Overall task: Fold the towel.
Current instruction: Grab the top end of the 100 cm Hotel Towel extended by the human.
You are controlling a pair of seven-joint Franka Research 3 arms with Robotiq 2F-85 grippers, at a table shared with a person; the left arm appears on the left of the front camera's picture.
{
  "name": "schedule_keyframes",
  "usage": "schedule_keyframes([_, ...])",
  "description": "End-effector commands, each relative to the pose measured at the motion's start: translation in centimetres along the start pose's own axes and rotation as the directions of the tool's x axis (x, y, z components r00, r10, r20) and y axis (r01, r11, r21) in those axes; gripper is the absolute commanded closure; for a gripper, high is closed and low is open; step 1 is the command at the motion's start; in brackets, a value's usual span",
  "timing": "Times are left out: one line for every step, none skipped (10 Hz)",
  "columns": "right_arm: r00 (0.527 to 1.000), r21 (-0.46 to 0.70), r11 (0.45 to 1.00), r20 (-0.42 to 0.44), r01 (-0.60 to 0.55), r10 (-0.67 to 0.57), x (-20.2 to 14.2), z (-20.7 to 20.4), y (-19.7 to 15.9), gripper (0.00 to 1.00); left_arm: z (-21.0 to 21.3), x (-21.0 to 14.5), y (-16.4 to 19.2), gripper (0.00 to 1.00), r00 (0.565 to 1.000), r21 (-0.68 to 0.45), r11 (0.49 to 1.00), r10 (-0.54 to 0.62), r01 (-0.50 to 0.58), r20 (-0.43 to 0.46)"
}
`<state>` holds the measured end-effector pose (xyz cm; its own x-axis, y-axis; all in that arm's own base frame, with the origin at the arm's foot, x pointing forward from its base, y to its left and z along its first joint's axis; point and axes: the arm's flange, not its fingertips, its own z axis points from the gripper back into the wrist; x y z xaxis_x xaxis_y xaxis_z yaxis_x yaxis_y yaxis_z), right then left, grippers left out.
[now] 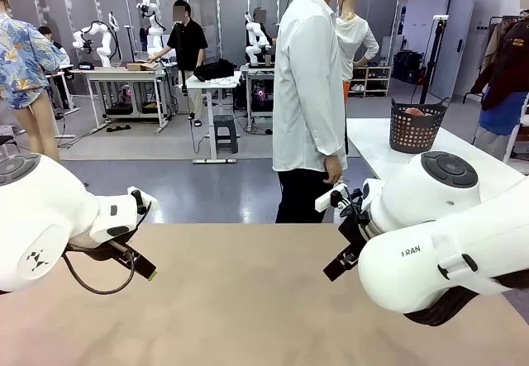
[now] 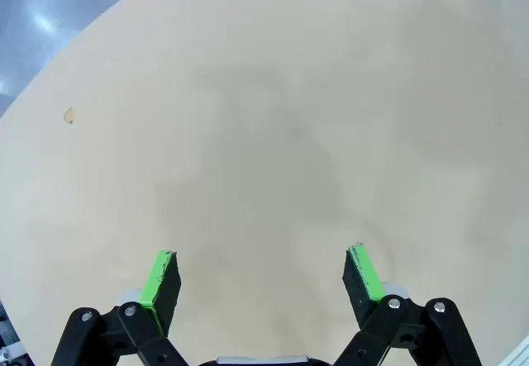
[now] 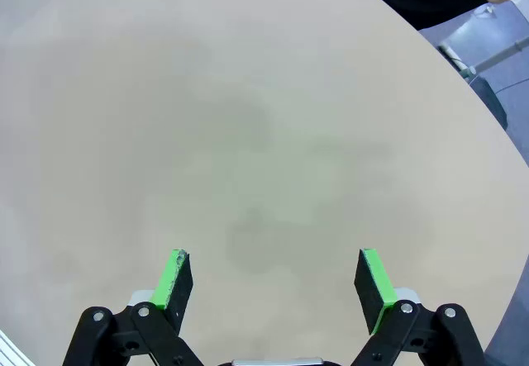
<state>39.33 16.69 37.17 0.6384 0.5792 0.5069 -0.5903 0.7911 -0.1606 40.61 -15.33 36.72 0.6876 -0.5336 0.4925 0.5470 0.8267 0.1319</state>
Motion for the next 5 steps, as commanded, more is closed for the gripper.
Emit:
schedule_keyframes([1.000, 0.000, 1.000, 0.000, 0.002, -0.002, 0.0, 0.0, 0.0, 0.00, 0.0, 0.0, 0.0, 0.00, 1.000, 0.000, 1.000, 0.001, -0.001, 0.000])
schedule_keyframes([1.000, 0.000, 1.000, 0.000, 0.002, -0.002, 0.0, 0.0, 0.0, 0.00, 0.0, 0.0, 0.0, 0.00, 1.000, 0.000, 1.000, 0.001, -0.001, 0.000])
schedule_keyframes([1.000, 0.000, 1.000, 0.000, 0.002, -0.002, 0.0, 0.0, 0.0, 0.00, 0.0, 0.0, 0.0, 0.00, 1.000, 0.000, 1.000, 0.001, -0.001, 0.000])
schedule_keyframes([1.000, 0.000, 1.000, 0.000, 0.000, 0.000, 0.0, 0.0, 0.0, 0.00, 0.0, 0.0, 0.0, 0.00, 1.000, 0.000, 1.000, 0.000, 0.000, 0.000])
schedule_keyframes([1.000, 0.019, 1.000, 0.021, 0.002, -0.002, 1.2, 1.8, -0.5, 0.00, 2.4, 1.8, 0.5, 0.00, 0.999, -0.024, 0.999, -0.033, 0.034, 0.029])
